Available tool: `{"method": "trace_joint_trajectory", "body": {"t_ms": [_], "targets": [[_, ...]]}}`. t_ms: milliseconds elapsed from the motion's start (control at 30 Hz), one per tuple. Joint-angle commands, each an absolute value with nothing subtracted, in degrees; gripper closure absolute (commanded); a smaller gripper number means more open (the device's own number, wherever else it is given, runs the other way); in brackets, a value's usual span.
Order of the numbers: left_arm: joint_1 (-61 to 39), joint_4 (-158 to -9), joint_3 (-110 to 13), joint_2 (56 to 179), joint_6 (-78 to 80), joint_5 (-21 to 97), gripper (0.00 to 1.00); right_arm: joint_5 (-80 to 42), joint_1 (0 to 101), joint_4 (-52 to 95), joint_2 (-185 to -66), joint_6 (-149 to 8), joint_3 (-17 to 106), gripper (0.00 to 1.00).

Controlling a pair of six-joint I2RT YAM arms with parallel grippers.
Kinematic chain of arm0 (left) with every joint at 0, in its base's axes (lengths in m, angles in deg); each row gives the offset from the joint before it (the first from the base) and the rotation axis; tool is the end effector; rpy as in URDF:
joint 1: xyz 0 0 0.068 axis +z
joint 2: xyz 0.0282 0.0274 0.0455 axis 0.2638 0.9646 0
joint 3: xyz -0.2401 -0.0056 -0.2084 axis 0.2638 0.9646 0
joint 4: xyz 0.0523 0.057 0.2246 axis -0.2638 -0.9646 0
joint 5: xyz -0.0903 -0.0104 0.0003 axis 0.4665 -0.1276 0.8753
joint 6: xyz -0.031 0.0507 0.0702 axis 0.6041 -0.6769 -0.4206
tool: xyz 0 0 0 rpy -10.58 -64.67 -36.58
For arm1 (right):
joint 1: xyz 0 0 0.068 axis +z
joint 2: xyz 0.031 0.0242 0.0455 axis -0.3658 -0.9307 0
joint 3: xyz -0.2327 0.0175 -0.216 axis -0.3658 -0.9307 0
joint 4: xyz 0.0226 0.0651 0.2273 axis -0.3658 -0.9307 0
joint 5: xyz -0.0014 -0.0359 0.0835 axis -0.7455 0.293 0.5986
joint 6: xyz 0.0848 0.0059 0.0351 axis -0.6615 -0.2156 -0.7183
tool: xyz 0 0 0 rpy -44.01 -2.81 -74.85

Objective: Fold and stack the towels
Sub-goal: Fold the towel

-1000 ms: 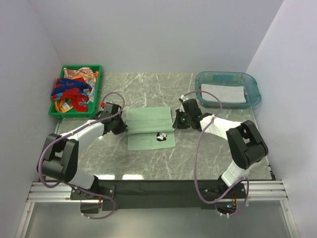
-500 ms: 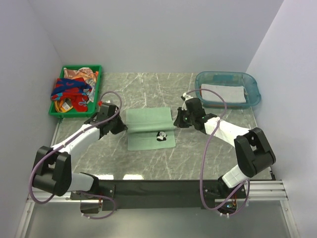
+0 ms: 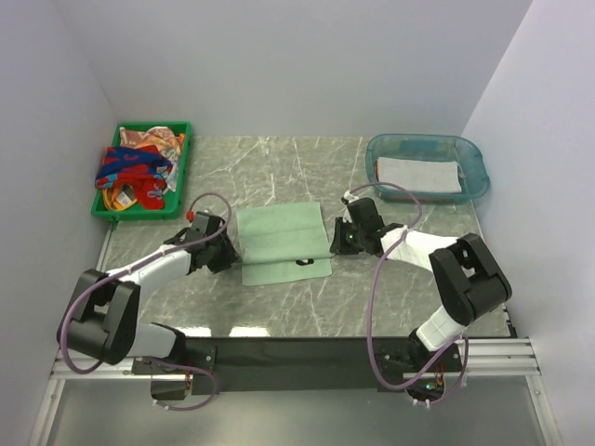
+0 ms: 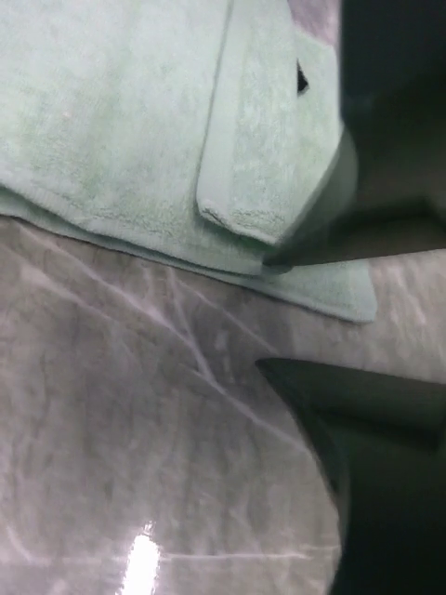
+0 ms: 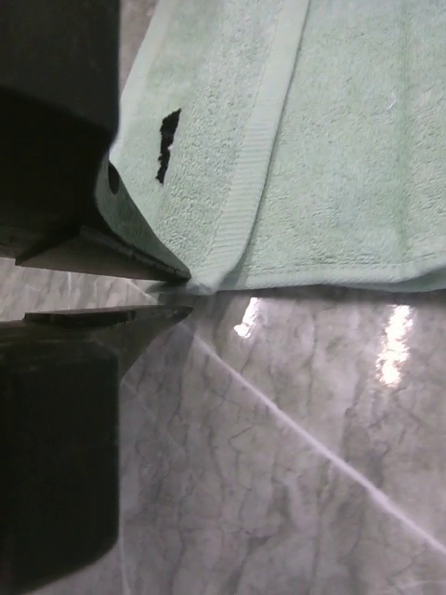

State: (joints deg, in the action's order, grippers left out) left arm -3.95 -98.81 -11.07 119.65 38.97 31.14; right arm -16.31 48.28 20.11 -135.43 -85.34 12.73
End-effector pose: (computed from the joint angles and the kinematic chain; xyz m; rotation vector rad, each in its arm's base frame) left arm 0.2269 -0.0816 0.1812 -0.6705 2.5431 -0.4778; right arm 0.2802 0.1576 0.1856 -0.1873 2.4973 0.5812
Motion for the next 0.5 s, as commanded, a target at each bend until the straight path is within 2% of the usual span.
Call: {"method": "trace_joint_trajectory", "body": {"t_ms": [0,33,100,133,200,333,467], "targets": [[-3.95,-100.18,-11.31,114.51,38.76,27.82,0.46,-17.22,48.44,19.98,-130.33,-83.45,11.66,0.70],[-3.95,-101.15,-11.57,113.36,38.67,27.73,0.43,-17.30,48.61,19.28,-129.09,-82.75,11.40,0.66],[-3.95,-103.87,-12.62,109.25,38.32,26.77,0.28,-17.48,48.79,16.82,-125.15,-81.95,11.57,0.57],[-4.12,-104.67,-13.06,107.92,38.23,26.41,0.24,-17.74,48.88,16.03,-123.90,-80.99,11.75,0.53],[-4.21,-106.52,-14.56,105.02,37.88,25.71,0.16,-17.92,49.05,14.27,-121.35,-80.20,13.32,0.49],[-5.00,-107.13,-19.03,107.10,36.39,26.76,0.15,-18.01,49.93,12.24,-122.21,-79.05,18.33,0.44],[-7.02,-106.69,-25.61,115.27,33.23,28.17,0.18,-17.48,50.98,11.45,-129.05,-78.17,24.30,0.44]]}}
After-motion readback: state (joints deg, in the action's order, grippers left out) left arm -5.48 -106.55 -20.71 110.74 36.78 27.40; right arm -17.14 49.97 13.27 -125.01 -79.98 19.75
